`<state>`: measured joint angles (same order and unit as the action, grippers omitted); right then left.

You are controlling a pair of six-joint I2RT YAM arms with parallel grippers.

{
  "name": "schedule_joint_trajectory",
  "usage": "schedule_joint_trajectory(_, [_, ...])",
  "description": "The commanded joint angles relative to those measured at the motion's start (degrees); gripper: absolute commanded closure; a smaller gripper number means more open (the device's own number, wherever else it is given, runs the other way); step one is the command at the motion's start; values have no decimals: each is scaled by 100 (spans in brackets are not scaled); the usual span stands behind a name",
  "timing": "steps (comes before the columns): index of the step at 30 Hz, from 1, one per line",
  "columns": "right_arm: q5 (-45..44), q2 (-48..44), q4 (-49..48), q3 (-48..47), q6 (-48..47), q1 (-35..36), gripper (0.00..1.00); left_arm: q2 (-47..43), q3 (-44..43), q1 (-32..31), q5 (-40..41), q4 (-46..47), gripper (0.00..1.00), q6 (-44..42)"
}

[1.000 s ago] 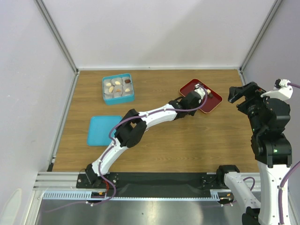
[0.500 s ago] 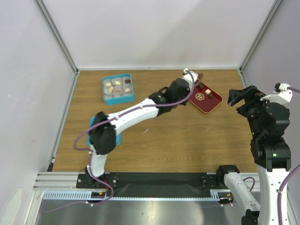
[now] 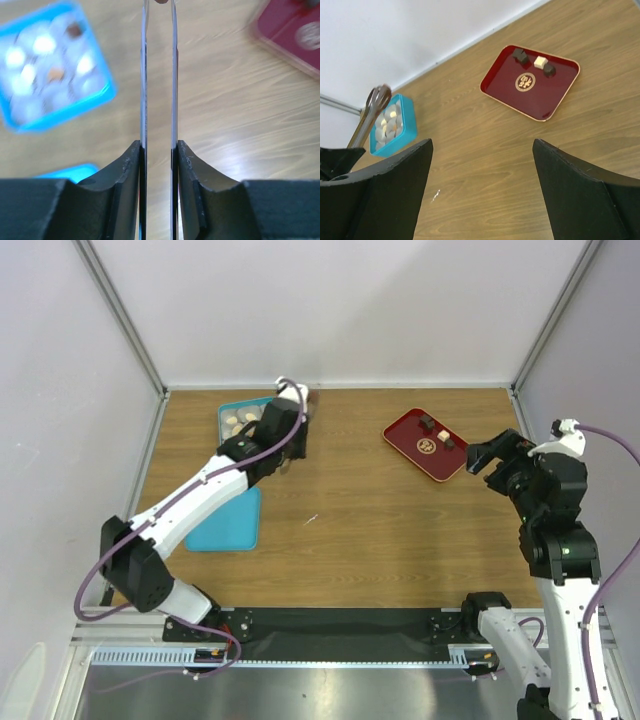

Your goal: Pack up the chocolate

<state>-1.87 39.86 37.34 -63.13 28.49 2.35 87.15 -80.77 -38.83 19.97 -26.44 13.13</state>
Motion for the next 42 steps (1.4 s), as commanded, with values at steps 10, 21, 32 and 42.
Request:
schedule_joint_trajectory(10, [389,583,-526,205,-2,257,11,-1367,1327,1219,-300,-310,64,287])
schedule_joint_trajectory(21, [-86,2252,-552,-602,166,1408,9,-1465,1003,1457,-730,-652,64,181])
schedule_joint_trajectory(32, [-174,3423,-230,-1306,324,1426,9,-1025,124,1554,-556,-1337,65,594])
schedule_joint_trajectory(42, [687,3898,1310,-2324,790,1461,9,-419,-809,1817,-853,-2594,65,550])
